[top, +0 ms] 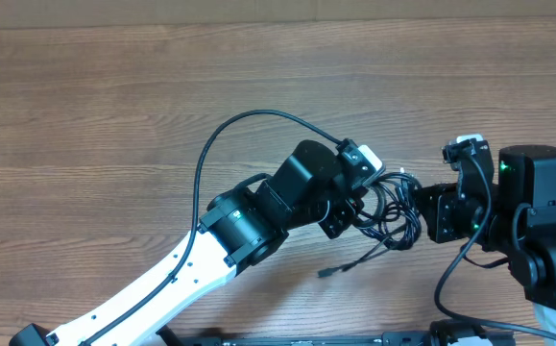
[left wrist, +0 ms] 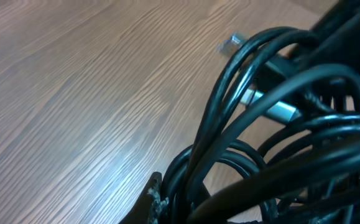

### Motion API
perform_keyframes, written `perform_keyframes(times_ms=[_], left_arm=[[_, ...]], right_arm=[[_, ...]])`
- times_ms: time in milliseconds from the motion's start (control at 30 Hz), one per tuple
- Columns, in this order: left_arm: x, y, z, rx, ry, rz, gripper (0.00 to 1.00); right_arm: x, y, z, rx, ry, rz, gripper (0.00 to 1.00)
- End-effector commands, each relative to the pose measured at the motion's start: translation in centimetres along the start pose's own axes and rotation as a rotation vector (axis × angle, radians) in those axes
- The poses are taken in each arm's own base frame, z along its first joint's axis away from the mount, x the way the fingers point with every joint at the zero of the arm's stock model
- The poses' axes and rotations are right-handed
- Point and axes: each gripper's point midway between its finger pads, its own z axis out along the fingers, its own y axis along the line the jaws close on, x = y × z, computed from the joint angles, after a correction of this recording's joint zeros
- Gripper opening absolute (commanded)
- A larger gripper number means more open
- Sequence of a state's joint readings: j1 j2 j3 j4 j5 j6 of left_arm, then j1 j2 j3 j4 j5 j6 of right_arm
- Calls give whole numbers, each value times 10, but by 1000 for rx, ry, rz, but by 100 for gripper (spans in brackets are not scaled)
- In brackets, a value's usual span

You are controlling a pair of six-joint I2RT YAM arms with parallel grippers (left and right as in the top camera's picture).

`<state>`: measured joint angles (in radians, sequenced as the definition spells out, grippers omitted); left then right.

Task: Untangle cables

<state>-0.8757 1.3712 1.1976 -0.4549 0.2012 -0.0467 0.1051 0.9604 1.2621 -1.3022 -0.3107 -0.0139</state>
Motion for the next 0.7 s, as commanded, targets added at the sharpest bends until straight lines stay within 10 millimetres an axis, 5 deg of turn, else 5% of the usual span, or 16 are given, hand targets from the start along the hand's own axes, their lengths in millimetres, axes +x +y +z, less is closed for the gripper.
perform_keyframes(times_ms=[0, 333, 667], left_arm=[[-20, -29, -7, 143, -61, 27, 4], [-20, -33, -8, 167, -67, 63, 4], [-15, -33, -8, 166, -49, 116, 4]], right_arm=[[-7, -2, -4, 18, -21, -4, 13], [-8, -19, -5, 118, -30, 39, 12], [-7, -64, -17, 385, -77, 254, 22]])
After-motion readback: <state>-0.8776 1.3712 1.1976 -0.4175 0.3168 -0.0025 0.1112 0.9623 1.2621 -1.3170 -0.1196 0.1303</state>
